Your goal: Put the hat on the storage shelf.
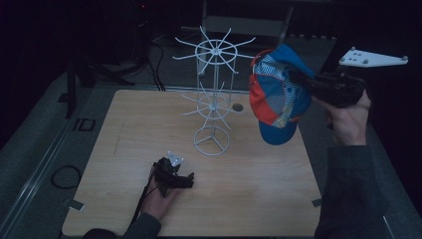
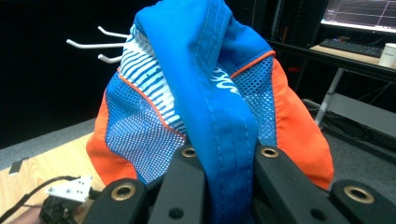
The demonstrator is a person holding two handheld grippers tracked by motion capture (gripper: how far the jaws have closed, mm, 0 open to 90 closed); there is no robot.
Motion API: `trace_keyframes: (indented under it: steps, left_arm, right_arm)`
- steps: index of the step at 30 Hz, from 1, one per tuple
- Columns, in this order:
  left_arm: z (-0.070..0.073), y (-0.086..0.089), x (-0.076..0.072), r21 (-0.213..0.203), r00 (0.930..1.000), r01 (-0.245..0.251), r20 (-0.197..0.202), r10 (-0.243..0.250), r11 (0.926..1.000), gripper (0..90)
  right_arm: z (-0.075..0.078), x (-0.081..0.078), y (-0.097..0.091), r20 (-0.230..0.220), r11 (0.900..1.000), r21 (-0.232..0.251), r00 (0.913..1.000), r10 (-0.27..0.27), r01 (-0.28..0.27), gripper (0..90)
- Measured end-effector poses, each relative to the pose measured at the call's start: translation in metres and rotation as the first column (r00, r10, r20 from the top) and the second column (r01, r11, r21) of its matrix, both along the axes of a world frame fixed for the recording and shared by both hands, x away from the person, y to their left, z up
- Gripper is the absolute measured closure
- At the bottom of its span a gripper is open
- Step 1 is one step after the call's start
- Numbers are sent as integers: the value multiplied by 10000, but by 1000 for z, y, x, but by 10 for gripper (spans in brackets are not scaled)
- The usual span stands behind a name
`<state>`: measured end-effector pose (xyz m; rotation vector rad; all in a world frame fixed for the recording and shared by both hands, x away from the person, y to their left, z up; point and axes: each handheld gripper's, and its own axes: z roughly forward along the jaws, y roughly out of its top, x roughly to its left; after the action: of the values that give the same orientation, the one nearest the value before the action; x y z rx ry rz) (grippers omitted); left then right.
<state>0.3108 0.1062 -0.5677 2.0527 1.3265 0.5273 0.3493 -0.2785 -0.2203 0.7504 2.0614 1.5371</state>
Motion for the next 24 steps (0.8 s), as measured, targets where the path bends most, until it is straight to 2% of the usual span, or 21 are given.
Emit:
trace_keyframes:
  steps: [8,14,24]
  left_arm:
    - [0,0,0,39,10000,35,-21,-35,10000,26]
    - [0,0,0,26,10000,23,-15,-23,10000,26]
    - [0,0,0,2,10000,14,-28,-14,10000,26]
  right_arm:
    - [-5,15,7,-270,9998,186,9996,-33,38,873]
    - [-18,28,17,-683,9998,124,9975,170,-162,871]
    - [-37,33,33,-1207,9970,-605,9918,413,-488,847]
